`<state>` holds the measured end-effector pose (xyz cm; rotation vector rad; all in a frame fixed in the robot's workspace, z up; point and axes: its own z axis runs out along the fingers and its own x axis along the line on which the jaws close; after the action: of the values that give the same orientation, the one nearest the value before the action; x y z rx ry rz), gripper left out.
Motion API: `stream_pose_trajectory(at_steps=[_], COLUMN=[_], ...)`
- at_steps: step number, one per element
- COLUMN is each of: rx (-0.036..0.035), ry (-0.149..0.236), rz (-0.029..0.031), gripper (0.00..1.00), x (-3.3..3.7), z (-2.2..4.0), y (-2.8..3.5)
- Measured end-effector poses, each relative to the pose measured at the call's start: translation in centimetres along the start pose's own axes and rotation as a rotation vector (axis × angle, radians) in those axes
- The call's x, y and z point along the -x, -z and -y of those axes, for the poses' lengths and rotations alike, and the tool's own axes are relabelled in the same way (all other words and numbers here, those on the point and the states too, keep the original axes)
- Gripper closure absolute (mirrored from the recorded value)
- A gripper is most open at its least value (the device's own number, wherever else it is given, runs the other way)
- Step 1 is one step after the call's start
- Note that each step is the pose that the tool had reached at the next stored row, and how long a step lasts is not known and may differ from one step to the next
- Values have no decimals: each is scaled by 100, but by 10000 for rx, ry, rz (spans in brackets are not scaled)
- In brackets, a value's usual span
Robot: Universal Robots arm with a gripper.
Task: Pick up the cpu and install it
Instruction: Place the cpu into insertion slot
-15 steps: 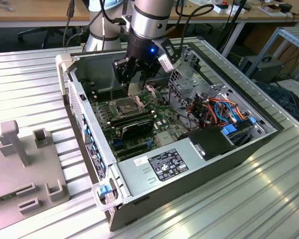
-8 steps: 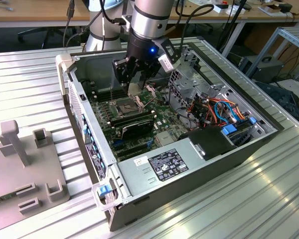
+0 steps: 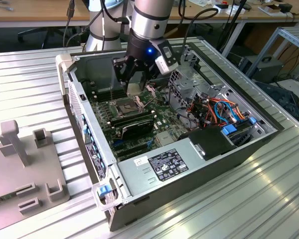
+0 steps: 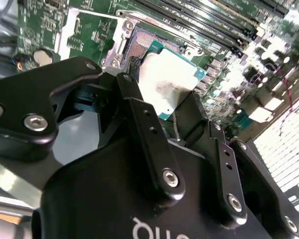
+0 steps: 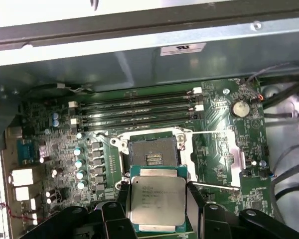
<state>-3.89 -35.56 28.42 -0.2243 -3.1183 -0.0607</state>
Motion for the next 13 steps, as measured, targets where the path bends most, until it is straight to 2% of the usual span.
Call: stream_pose_trajectory(at_steps=[5, 7, 13], rx=[17, 28, 29], ry=[-974, -1543, -1590], rz=[37, 58, 61], gripper=[46, 46, 46], x=[0, 0, 0], z=[0, 0, 0], y=[-6, -9, -9])
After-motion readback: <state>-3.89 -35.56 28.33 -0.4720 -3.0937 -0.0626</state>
